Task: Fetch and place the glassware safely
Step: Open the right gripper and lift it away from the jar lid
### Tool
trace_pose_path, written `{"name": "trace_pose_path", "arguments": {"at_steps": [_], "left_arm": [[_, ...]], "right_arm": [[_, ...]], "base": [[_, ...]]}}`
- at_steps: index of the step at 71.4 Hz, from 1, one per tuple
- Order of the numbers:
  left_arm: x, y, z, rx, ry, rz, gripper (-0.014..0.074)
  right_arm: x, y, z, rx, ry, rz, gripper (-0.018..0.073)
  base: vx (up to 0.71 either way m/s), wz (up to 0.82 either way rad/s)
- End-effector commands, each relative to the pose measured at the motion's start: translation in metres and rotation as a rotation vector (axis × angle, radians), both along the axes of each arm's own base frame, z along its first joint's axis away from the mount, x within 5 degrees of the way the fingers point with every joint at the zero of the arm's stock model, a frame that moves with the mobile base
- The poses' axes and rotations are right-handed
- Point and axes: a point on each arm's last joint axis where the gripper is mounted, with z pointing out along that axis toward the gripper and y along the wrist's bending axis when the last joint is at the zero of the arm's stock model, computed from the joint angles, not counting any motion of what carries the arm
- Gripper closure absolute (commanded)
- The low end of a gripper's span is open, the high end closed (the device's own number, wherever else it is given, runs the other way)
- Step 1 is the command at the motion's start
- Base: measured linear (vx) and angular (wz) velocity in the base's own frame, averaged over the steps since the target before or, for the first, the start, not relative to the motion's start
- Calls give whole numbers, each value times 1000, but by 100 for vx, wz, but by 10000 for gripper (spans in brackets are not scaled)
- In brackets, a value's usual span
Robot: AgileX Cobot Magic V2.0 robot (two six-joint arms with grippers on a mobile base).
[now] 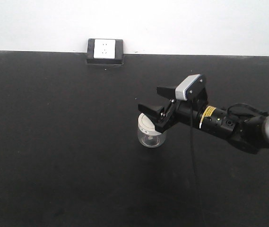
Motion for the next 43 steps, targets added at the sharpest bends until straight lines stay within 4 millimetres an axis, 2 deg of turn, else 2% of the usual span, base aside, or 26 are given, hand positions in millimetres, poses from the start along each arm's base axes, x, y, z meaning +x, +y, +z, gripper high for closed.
{"name": "trace_pose_path", "arguments": {"at_steps": [1, 26, 34, 43], "left_arm": [[1, -2, 15, -22, -91, -17, 603], [1, -2, 15, -22, -91, -17, 603], [1, -2, 15, -22, -91, -17, 603], [1, -2, 15, -22, -91, -17, 603]], "right_arm": [[-3, -4, 50, 95, -90, -17, 21], [-23, -20, 113, 79, -54, -192, 153], [-37, -30, 130, 83, -13, -287, 269], [-61, -41, 138, 82, 7, -368, 480]], "base": [[0, 0], [0, 0], [0, 0], [0, 0]]}}
